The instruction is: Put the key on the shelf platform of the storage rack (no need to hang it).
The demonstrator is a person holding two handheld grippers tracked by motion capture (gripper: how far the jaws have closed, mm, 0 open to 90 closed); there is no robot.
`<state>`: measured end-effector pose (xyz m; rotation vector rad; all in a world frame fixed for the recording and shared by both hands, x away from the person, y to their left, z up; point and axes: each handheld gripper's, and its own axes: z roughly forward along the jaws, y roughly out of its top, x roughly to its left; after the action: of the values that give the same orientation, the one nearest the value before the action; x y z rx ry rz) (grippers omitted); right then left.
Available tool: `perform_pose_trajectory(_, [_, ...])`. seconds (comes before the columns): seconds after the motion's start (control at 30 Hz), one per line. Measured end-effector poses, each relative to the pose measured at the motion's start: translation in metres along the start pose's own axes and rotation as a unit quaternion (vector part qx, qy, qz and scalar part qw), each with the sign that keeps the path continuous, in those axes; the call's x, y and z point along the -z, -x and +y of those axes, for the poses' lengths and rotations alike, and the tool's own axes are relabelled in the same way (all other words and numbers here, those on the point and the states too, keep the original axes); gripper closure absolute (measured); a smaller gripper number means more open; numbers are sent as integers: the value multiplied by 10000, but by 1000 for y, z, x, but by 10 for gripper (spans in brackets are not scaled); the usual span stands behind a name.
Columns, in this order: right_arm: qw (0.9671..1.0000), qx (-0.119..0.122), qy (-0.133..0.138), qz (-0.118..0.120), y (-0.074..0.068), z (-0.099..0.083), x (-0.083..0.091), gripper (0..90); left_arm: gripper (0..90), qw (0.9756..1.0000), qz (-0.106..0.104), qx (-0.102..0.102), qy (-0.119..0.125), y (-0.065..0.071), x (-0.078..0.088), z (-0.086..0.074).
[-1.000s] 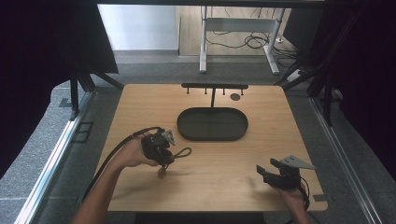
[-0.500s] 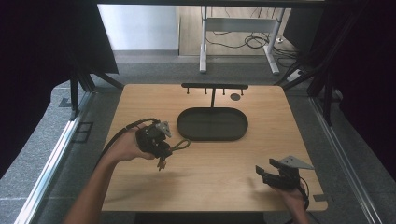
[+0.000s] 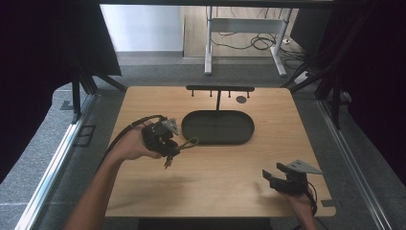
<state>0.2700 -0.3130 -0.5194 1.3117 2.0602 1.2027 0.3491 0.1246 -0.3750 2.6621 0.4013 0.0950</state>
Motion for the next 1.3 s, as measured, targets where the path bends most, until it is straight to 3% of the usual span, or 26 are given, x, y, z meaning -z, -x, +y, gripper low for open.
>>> perform_pose_trajectory(1.3, [10000,-15,-94,22,1,-2,-3,297,670,9997,221,-49,-131,-16,11,31])
